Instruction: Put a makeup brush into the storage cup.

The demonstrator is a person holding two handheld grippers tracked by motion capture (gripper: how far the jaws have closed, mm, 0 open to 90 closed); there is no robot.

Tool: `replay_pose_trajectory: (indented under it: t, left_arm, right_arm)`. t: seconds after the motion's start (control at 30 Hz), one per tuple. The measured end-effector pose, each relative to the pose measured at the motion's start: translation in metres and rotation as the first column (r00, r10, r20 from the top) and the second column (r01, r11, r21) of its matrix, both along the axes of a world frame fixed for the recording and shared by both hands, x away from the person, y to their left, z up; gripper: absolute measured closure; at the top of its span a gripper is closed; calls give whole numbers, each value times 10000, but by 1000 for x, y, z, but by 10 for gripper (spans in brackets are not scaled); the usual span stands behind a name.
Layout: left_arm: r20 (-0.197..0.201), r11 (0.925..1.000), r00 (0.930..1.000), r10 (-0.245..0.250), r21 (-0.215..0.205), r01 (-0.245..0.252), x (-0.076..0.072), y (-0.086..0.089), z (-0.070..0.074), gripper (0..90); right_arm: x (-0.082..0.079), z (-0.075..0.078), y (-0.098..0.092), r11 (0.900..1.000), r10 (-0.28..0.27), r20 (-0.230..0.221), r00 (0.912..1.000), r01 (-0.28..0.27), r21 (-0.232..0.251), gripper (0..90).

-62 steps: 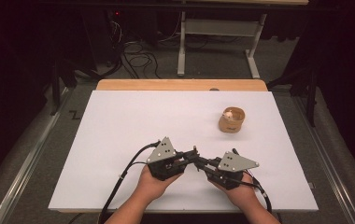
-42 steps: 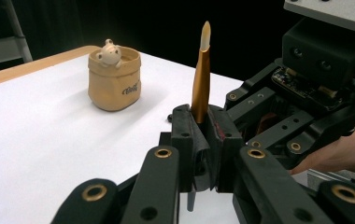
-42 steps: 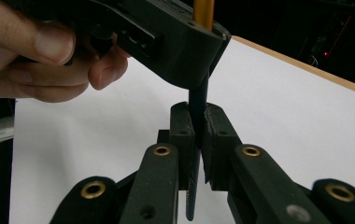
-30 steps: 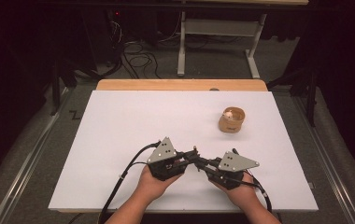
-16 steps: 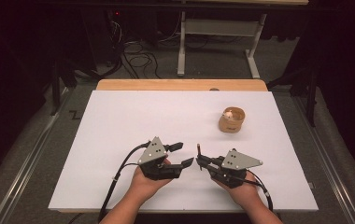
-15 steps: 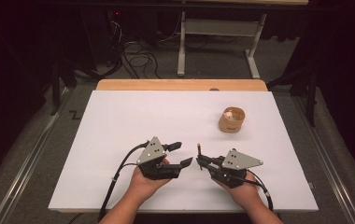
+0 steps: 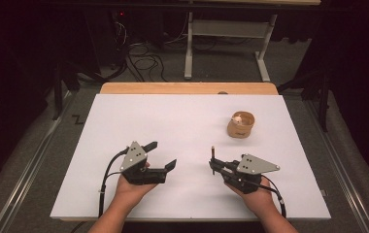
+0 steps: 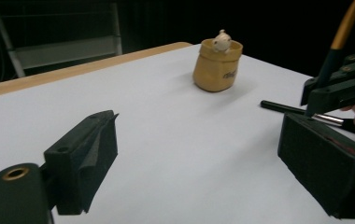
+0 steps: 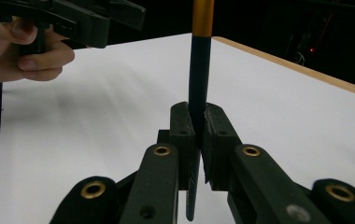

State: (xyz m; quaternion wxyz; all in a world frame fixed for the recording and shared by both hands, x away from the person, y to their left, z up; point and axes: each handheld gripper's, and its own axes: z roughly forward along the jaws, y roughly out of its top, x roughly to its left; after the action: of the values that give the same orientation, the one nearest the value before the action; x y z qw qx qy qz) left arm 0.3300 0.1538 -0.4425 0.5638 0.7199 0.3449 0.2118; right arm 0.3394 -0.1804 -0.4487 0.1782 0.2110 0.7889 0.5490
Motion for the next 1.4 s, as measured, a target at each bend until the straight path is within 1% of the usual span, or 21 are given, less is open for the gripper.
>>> replay_pose_trajectory:
  t: [0.07, 0.1, 0.13, 0.23, 0.27, 0.3, 0.33, 0.37, 0.43, 0.67, 0.9, 0.93, 1.0, 1.03, 1.07, 1.1, 1.2, 1.27, 1.3, 1.37, 1.4]
  left_arm:
    - [-54, 9999, 9999, 116, 70, -116, 0, 6, -2, 107]
    - [-100, 9997, 9998, 196, 112, -195, -1, 9, -3, 100]
    - [-156, 9997, 9997, 201, 131, -199, -1, 11, -4, 91]
    - [-329, 9991, 9989, 347, 253, -339, -1, 17, -7, 61]
    - [-377, 9991, 9986, 360, 241, -351, -1, 19, -8, 51]
    - [-388, 9991, 9985, 382, 217, -374, -1, 21, -10, 46]
    - [-361, 9989, 9985, 419, 206, -412, -2, 22, -11, 37]
    - [-363, 9989, 9984, 439, 203, -432, -2, 23, -12, 33]
    - [-365, 9986, 9982, 470, 259, -461, -2, 23, -15, 21]
    - [-365, 9979, 9981, 495, 445, -479, -4, 22, -19, 6]
    - [-286, 9982, 9981, 553, 255, -546, -6, 24, -20, 3]
    - [-289, 9983, 9982, 531, 255, -523, -6, 24, -20, 3]
    - [-281, 9984, 9983, 520, 229, -513, -7, 24, -21, 3]
    - [-269, 9983, 9982, 530, 240, -523, -7, 24, -21, 3]
    - [-270, 9983, 9982, 532, 236, -526, -7, 24, -21, 3]
    - [-311, 9983, 9980, 548, 225, -541, -7, 25, -22, 3]
    - [-392, 9981, 9974, 607, 104, -603, -7, 27, -24, 5]
    - [-342, 9979, 9976, 610, 229, -602, -8, 27, -24, 5]
    - [-303, 9979, 9977, 602, 240, -594, -8, 27, -24, 5]
    - [-267, 9983, 9981, 556, 196, -551, -9, 27, -24, 5]
    - [-243, 9983, 9981, 559, 168, -555, -10, 27, -23, 5]
  right_arm:
    - [1, 0, -1, 9999, 32, 46, 10000, -32, 109, 853]
    - [1, 1, -2, 10000, -47, 34, 10000, 47, 50, 854]
    - [0, 1, -4, 9999, -98, -15, 10000, 98, 98, 854]
    - [1, 2, -8, 9998, -176, 44, 9998, 176, 138, 854]
    - [2, 2, -9, 9996, -172, 110, 9998, 169, 214, 854]
    - [2, 3, -11, 9996, -238, 59, 9997, 237, 183, 854]
    - [2, 3, -13, 9992, -294, 40, 9996, 293, 273, 854]
    - [3, 4, -14, 9993, -321, 70, 9995, 320, 213, 853]
    - [3, 5, -18, 9987, -468, 56, 9989, 466, 209, 853]
    - [6, 8, -33, 9961, -776, 144, 9969, 770, 435, 854]
    - [8, 11, -50, 9916, -1155, 119, 9932, 1146, 592, 854]
    - [9, 11, -52, 9914, -1155, 174, 9932, 1141, 641, 854]
    - [9, 12, -57, 9888, -1335, 145, 9909, 1323, 684, 854]
    - [9, 12, -59, 9893, -1307, 214, 9912, 1289, 690, 854]
    - [9, 12, -61, 9875, -1440, 194, 9894, 1423, 680, 854]
    - [10, 12, -62, 9869, -1428, 169, 9896, 1411, 781, 853]
    - [11, 13, -69, 9838, -1594, 172, 9871, 1573, 860, 854]
    - [11, 14, -73, 9817, -1695, 137, 9854, 1676, 902, 853]
    - [12, 14, -74, 9805, -1774, 205, 9839, 1749, 892, 854]
    - [12, 14, -79, 9776, -1905, 134, 9816, 1884, 938, 854]
    - [13, 14, -81, 9773, -1918, 198, 9812, 1891, 957, 853]
